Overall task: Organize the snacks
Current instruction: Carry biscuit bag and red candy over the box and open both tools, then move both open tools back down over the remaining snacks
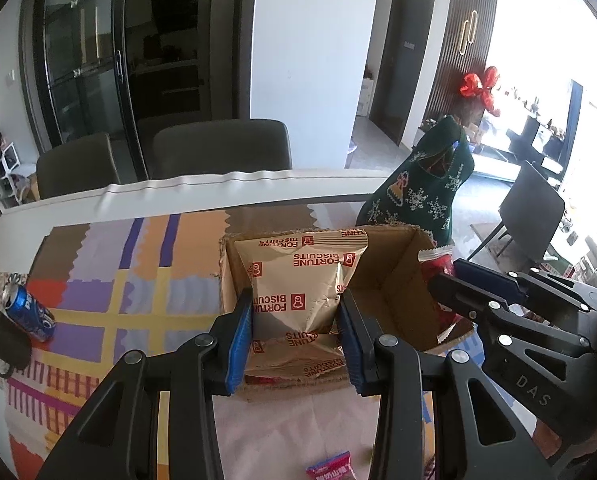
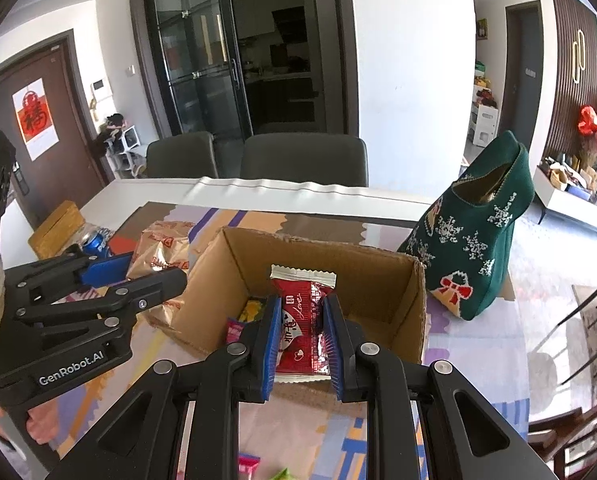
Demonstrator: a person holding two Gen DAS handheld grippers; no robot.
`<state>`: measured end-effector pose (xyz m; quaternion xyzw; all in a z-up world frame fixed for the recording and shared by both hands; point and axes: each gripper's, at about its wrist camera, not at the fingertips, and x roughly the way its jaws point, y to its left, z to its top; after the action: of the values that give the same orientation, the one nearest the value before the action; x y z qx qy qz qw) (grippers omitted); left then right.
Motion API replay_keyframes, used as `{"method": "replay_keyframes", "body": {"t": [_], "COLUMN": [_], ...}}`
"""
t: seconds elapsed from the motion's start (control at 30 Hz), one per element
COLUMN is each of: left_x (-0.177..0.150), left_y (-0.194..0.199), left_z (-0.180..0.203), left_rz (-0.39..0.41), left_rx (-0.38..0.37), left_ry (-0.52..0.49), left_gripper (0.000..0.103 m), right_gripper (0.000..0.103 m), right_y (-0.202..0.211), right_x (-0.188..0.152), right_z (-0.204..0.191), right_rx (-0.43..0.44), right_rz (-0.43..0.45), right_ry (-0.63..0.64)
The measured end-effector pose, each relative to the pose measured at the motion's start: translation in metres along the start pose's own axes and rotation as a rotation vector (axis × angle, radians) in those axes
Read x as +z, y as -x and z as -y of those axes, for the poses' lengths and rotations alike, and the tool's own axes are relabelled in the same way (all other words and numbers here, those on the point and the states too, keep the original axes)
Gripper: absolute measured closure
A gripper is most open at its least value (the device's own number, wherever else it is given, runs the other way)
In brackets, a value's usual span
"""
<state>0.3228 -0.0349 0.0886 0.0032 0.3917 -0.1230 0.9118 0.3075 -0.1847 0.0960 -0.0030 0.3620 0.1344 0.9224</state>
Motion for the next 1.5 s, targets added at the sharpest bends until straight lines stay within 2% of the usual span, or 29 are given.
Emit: {"method": "replay_keyframes", "body": {"t": [0.2,0.27,0.3,0.33,0.37,0.57,1.07,1.23,1.5], "left_x": [0.008,0.008,0.007,0.004,0.0,-0.022,-0.092,-0.116,-0.156], "left_y": [-0.023,-0.027,-0.027,-0.026,-0.024,-0.003,0.029,0.027,0.004], "left_z": [0.002,0.002,0.001,0.001,0.001,0.012,0.041,0.047,0.051], "left_rz": [-0.035,-0.047,-0.045,-0.04,-0.036,-0.016,-0.054,-0.09,-0.192], "left_rx": [0.021,0.054,0.077,0.093,0.099,0.123,0.107,0.095,0.079], "left_ry": [-0.009,-0.018,-0.019,-0.023,-0.031,-0.066,-0.097,-0.093,-0.079], "left_gripper": [0.061,0.039,0.037,0.037,0.037,0.028,0.023,0.022,0.022], "right_gripper": [0.081,0.078,0.073,0.063,0.061,0.061,0.061,0.061,0.061], "right_y": [-0.018,-0.024,-0.026,-0.027,-0.025,-0.011,0.032,0.035,0.023], "right_x": [0.004,0.004,0.004,0.004,0.002,-0.015,-0.081,-0.102,-0.137], "right_z": [0.008,0.011,0.012,0.013,0.014,0.014,-0.002,0.0,0.0], "right_rx": [0.007,-0.006,-0.019,-0.032,-0.038,-0.022,0.073,0.105,0.124], "right_rz": [-0.017,-0.017,-0.019,-0.024,-0.018,-0.015,-0.016,-0.019,-0.093], "right_ry": [-0.023,-0.021,-0.019,-0.015,-0.016,0.011,0.132,0.144,0.191]}}
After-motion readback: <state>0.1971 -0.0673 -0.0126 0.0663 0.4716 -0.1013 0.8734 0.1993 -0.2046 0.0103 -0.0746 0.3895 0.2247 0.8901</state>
